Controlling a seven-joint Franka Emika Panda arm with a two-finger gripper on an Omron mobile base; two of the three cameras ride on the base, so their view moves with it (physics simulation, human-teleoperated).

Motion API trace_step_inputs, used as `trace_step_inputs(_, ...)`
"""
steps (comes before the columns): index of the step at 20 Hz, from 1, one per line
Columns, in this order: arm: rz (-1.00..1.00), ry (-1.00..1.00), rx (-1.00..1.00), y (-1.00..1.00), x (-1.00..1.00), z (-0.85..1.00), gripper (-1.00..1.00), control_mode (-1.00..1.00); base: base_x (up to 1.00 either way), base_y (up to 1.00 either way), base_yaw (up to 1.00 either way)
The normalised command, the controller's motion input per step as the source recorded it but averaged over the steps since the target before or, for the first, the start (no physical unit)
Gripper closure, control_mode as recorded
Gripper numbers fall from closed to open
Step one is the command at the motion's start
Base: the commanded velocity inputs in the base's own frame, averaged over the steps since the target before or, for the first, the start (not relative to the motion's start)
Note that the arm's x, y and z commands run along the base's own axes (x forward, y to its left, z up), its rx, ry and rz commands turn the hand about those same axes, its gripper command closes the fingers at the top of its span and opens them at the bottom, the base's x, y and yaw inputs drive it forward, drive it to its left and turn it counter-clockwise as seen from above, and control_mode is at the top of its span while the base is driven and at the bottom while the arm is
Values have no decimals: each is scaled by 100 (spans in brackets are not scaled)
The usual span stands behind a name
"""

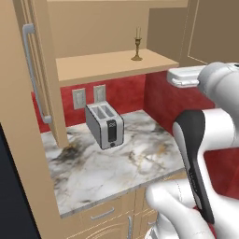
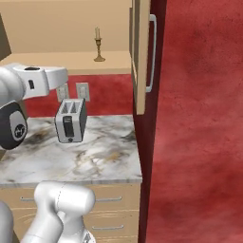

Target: Get the candle and the liquor from the cabinet and move them to the dining counter.

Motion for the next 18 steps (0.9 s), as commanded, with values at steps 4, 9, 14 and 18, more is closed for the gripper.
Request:
trace_step_inputs(4, 0, 0, 0, 0, 6, 0, -100, -100, 0, 0, 0)
trace_step_inputs(9, 0, 0, 0, 0, 13, 0, -100, -100, 0, 0, 0)
trace_step_inputs(14, -2, 1, 0, 7, 40, 0, -100, -100, 0, 0, 0)
trace_step_inputs(18, -3, 5, 0, 13, 53, 0, -100, -100, 0, 0, 0)
